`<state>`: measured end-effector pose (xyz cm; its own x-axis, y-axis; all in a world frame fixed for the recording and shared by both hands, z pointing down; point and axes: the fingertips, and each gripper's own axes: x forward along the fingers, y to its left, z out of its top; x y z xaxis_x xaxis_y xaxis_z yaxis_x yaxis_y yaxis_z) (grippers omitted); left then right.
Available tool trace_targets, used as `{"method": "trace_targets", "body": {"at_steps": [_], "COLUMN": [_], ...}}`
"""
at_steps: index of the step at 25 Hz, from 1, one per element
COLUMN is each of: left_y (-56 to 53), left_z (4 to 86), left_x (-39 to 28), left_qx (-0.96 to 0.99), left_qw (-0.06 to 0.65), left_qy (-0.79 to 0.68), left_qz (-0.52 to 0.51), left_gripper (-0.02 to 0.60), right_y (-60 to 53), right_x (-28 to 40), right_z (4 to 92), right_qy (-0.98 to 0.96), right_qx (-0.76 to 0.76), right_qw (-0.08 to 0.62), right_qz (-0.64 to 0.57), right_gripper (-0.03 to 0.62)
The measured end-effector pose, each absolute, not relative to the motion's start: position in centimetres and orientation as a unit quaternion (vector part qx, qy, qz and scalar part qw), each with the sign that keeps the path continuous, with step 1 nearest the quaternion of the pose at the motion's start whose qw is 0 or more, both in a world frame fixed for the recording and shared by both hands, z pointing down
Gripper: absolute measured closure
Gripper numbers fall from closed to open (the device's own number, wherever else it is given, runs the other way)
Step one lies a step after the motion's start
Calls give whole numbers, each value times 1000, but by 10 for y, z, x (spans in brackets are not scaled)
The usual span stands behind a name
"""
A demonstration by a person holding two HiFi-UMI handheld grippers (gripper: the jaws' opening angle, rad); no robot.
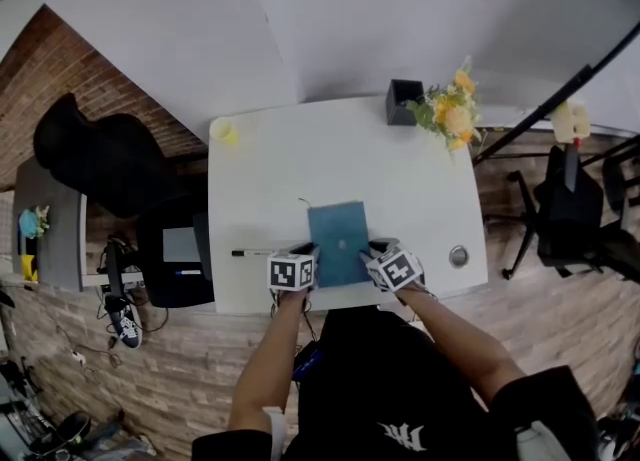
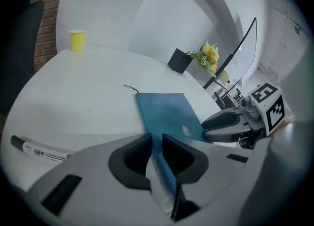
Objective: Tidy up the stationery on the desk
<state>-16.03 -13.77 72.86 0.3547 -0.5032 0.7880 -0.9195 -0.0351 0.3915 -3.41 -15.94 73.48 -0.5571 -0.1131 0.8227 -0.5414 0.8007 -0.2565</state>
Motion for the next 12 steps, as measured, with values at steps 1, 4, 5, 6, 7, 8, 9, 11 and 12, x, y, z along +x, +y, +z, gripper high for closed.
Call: {"method": "trace_targets", "body": {"at_steps": [1, 4, 5, 6, 7, 8, 9, 11, 12], "left_y": [-137, -139, -139, -139, -139, -139, -139, -139, -139], "left_z": [729, 729, 729, 729, 729, 729, 729, 728, 726], "left_x": [-160, -160, -161, -161, -162, -162, -162, -165, -166], "left_qx": [683, 682, 681, 680, 680, 680, 679, 677, 676], "left_qw": [457, 448, 447, 446, 445, 443, 440, 434, 431], "left_qy": [-523, -529, -531, -532, -533, -535, -537, -544, -547], "left_qz": [228, 233, 234, 235, 236, 237, 239, 240, 239], "left_gripper": [515, 514, 512, 511, 511, 509, 508, 497, 497], "right_y": [-160, -162, -162, -162, -163, -163, -163, -164, -165], "right_x": [-33, -34, -35, -35, -35, -34, -34, -35, -35], "right_z": [736, 735, 735, 735, 735, 736, 736, 734, 732], "right_qy": [-847, -848, -848, -848, -847, -846, -846, -848, -850], "right_qx": [195, 193, 192, 191, 191, 192, 192, 192, 192], "right_qw": [429, 428, 428, 429, 430, 432, 433, 431, 427], "right_qz": [248, 244, 244, 245, 246, 246, 244, 242, 241], "right_gripper": [448, 448, 448, 447, 447, 447, 445, 447, 447]}}
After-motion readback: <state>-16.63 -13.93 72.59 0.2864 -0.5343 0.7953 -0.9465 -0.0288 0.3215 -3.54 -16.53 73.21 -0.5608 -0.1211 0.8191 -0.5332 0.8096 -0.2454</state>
